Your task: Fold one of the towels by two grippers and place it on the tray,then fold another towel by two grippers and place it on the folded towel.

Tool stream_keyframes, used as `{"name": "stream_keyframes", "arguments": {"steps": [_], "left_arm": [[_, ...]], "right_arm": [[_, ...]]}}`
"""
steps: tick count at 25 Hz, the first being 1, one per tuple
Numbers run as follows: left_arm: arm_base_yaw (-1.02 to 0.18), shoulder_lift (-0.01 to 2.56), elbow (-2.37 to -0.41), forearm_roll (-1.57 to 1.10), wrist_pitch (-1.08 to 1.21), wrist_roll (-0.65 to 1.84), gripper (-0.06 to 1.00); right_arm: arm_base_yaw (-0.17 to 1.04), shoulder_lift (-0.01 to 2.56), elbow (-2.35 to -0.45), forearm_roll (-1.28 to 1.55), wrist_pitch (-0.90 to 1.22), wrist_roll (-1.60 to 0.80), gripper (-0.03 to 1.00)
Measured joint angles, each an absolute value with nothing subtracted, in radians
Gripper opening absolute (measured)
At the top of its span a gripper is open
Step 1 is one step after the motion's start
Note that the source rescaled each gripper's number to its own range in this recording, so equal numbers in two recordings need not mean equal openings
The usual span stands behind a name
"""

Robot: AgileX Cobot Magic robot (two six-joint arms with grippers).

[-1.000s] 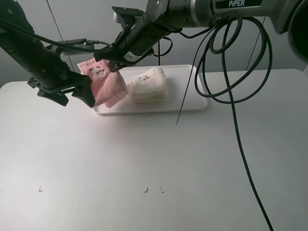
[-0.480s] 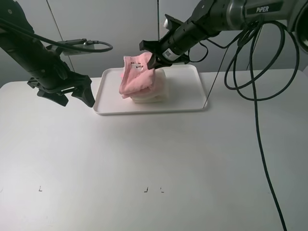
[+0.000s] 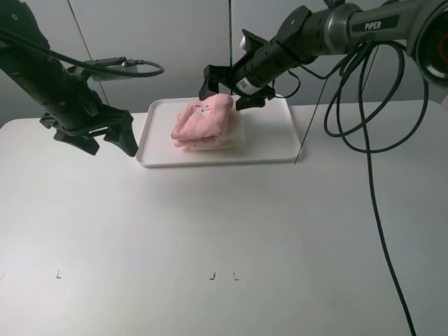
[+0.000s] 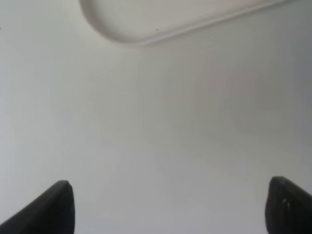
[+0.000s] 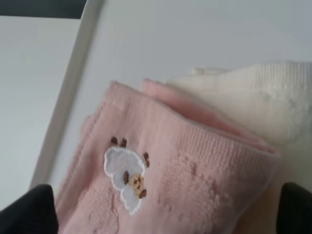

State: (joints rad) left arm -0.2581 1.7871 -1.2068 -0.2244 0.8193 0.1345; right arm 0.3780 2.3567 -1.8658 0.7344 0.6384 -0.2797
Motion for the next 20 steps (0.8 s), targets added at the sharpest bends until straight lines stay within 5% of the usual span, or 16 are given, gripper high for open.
{"name": "stream_keyframes", "arguments": {"steps": [20], "left_arm": [[-0.243,1.575,-1.074,-0.182,0.766,0.136,1.00]], "right_arm": [[0.378,2.015,-1.773,0.172,0.771,-0.106,1.00]]}}
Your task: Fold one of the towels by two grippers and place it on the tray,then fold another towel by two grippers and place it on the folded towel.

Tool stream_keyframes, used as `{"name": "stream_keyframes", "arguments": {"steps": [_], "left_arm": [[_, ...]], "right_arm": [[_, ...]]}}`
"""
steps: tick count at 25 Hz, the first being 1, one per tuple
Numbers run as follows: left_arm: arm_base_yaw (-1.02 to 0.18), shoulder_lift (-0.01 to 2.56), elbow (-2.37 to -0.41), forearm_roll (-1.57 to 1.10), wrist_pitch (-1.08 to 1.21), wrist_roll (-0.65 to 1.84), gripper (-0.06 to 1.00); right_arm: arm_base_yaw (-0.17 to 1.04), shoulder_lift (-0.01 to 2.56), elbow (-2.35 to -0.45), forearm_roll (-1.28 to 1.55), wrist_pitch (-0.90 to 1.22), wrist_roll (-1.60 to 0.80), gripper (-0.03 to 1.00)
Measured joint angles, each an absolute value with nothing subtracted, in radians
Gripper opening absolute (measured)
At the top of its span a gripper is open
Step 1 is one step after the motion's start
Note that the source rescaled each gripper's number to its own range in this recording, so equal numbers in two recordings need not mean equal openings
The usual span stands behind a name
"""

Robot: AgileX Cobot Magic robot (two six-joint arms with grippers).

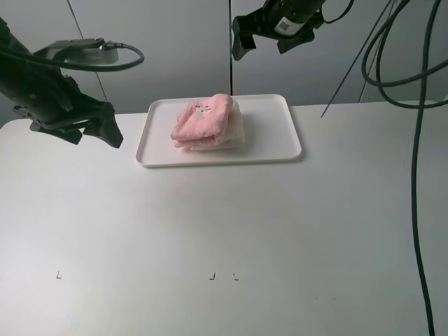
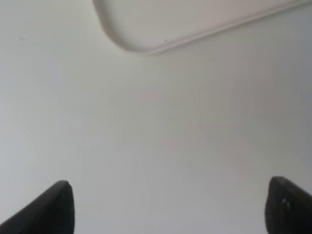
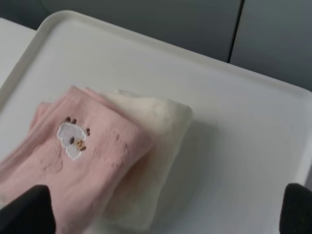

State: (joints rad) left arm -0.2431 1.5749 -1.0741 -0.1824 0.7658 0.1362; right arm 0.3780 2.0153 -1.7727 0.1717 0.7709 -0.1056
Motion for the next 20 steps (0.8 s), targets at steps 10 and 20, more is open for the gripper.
{"name": "stream_keyframes", "arguments": {"steps": [10,20], "left_arm": [[-0.162,1.051,-0.787,-0.156,0.714,0.107,1.00],[-0.162,0.676,-0.725,-0.085,0.935,0.056,1.00]], "right_arm": [[0.378,1.515,-1.148,0.168,0.640,-0.095,1.00],[0.378,0.901,-0.750,0.163,0.698,-0.083,1.00]]}}
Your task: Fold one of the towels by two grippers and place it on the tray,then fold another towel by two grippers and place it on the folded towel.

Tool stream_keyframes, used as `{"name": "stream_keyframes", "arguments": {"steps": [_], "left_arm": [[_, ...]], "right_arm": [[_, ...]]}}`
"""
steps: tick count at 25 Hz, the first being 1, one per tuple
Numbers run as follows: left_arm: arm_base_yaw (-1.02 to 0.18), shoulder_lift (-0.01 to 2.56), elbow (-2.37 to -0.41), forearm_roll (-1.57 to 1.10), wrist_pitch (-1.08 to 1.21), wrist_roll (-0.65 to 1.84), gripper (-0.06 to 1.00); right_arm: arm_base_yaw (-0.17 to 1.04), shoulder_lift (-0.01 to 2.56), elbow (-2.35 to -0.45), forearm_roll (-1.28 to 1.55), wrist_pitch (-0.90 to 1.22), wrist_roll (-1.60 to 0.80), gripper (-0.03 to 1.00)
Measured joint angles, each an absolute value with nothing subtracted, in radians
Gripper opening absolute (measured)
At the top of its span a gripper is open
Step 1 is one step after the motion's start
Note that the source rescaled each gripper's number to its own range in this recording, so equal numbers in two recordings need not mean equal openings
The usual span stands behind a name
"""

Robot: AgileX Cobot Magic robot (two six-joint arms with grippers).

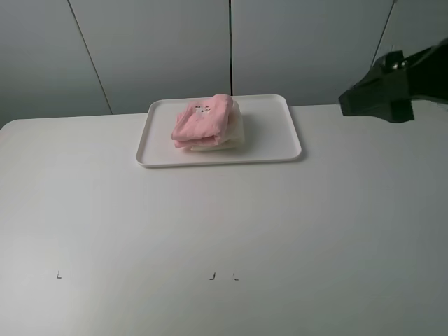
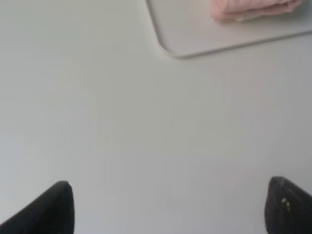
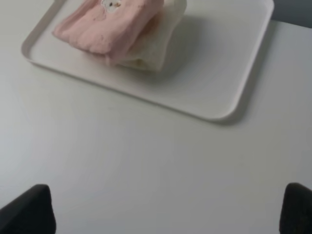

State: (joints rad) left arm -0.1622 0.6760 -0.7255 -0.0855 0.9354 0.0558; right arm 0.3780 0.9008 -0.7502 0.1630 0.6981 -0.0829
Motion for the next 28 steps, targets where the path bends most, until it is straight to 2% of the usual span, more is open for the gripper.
{"name": "stream_keyframes", "arguments": {"steps": [6,12,23,28], "left_arm": [[-0.162,0.508,-0.722,-0.045,1.070,0.035,1.00],[-0.162,0.359,-0.720,-0.043,1.151,0.020,1.00],[-0.162,0.140,-0.720,-0.041,1.217,0.010,1.00],[-0.162,0.057,-0.720,-0.023,1.224,0.008,1.00]], "right_arm": [[0.378,0.586,-0.609,0.132,0.841,-0.037,1.00],[0.378,0.341,-0.585,0.078,0.999,0.000,1.00],[0.378,0.042,-0.585,0.012,1.129,0.006,1.00],[0.378,0.003,-0.585,0.011,1.168,0.008,1.00]]}}
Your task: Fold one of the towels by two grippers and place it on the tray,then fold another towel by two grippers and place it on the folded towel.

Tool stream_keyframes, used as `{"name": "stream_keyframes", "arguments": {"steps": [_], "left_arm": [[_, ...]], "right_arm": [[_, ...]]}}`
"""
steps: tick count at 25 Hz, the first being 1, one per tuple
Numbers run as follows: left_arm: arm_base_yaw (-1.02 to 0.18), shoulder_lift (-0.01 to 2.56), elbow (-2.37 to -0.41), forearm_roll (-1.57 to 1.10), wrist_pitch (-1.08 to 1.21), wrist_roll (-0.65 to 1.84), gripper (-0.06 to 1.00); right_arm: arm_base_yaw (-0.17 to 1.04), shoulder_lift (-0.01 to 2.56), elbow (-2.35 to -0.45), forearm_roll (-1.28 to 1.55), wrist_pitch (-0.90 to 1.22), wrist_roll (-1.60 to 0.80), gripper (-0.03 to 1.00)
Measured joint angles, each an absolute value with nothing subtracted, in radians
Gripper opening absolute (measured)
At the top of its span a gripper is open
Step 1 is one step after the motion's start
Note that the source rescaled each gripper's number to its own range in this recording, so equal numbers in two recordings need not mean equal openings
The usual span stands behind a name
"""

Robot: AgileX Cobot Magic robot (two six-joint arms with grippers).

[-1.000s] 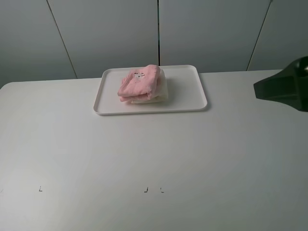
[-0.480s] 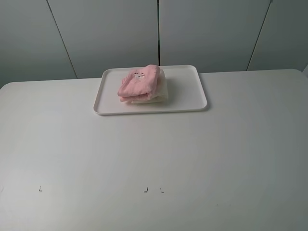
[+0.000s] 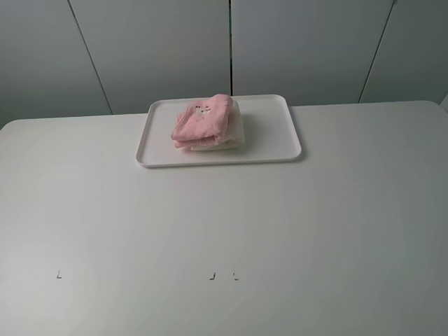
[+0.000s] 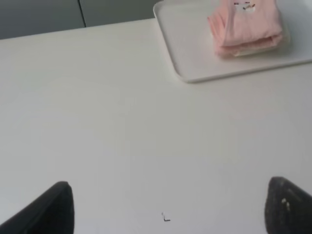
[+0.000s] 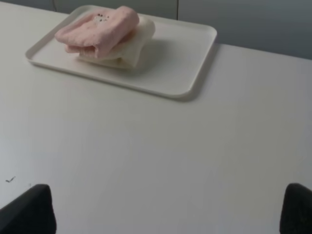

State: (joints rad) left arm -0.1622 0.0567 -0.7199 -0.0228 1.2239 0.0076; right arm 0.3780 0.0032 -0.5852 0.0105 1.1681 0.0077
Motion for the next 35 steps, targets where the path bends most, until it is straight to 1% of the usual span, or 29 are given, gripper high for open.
{"name": "stream_keyframes", "arguments": {"steps": [5,12,17,23,35], "left_arm": [[-0.162,0.005,-0.702,0.008,1.224,-0.014,1.00],[-0.162,0.001,-0.574,0.000,1.231,-0.023,1.00],[-0.162,0.001,-0.568,0.000,1.221,-0.026,1.00],[-0.162,0.000,-0.517,0.000,1.106,-0.024,1.00],[-0.162,0.000,-0.512,-0.005,1.089,-0.024,1.00]], "right_arm": [[0.378,0.003,-0.559,0.000,1.183,0.011,1.00],[0.378,0.003,-0.534,-0.008,1.147,0.014,1.00],[0.378,0.003,-0.516,-0.008,1.116,0.016,1.00],[0.378,0.002,-0.514,-0.008,1.104,0.016,1.00],[0.378,-0.001,-0.514,-0.008,1.102,0.014,1.00]]}}
